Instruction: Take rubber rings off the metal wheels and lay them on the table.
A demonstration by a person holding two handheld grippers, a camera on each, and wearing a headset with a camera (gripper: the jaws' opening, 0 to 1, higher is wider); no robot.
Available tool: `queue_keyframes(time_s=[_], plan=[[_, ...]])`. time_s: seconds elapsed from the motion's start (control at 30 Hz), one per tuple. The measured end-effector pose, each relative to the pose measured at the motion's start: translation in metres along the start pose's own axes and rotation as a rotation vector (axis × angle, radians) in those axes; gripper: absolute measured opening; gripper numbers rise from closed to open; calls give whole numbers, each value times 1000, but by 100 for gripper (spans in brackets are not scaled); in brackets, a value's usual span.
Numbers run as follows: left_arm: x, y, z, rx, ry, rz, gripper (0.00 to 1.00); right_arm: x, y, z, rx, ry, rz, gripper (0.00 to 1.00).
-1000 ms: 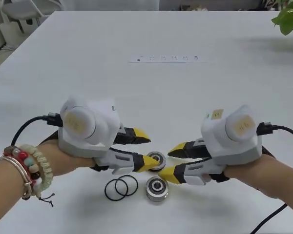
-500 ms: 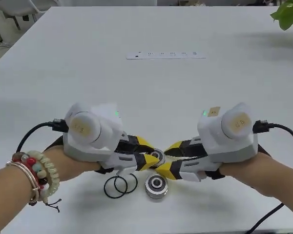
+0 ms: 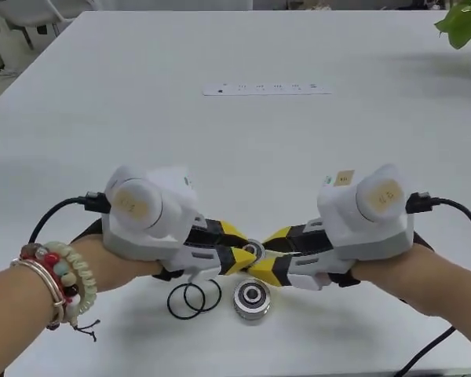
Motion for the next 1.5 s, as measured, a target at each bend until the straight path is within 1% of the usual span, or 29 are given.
queue_keyframes(time_s=[0.2,0.33,0.4,0.6,0.63,0.67,0.7,0.73,0.77,0.9,1.0,1.03,1.07,1.13,1.2,1.23,1.3,1.33,1.4,1.5], plan=[[0,-1,0,3,-4,-1,8,-1,-1,0,3,-15,14,20],[0,-1,-1,6,-6,-1,8,-2,-3,0,7,-30,37,17],[0,-1,-1,8,-9,-1,8,-3,-3,0,8,-26,37,17],[0,-1,-1,11,-12,0,8,-3,-4,0,10,-48,51,16],[0,-1,-1,11,-12,0,8,-6,-5,-2,-3,-63,79,12],[0,-1,-1,11,-12,0,8,-10,-8,-5,-23,-108,121,5],[0,-1,-1,11,-12,0,8,-6,-8,-6,-28,-78,71,3],[0,-1,-1,11,-12,0,8,-8,-9,-6,-17,-35,65,3],[0,-1,-1,11,-11,0,8,-7,-8,-5,-17,-52,69,3],[0,-1,-1,13,-11,2,8,-6,-7,-5,-25,-58,77,2],[0,-1,0,12,-10,1,8,-6,-8,-8,-43,-21,77,0],[0,-1,0,12,-9,1,8,-6,-9,-9,-56,-22,82,0],[0,-1,0,12,-7,0,8,-6,-8,-9,-53,-17,84,0],[0,-1,0,12,-5,0,8,-6,-9,-9,-59,10,81,0],[0,-1,0,12,-5,-2,8,-6,-10,-11,-67,56,70,0],[0,-1,0,12,-3,-2,8,-6,-11,-12,-75,108,55,0],[0,-1,0,12,-2,-4,8,-6,-12,-12,-73,183,29,0],[0,-1,0,12,-2,-5,8,-6,-13,-13,-69,239,3,0],[0,-1,0,12,-3,-6,8,-4,-15,-14,-61,273,-34,0],[1,-1,0,13,-1,-7,8,-2,-17,-14,-59,333,-63,0]])
Point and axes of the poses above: the centre of the closed fingertips' face, and the gripper's own axes: y roughly forward along the fingers, z roughly to its left, x roughly out of its top, the point moved 3 cm from there along -y, roughly backward along the fingers, and after that the axes turned 15 degrees about x, right-handed, at the moved point
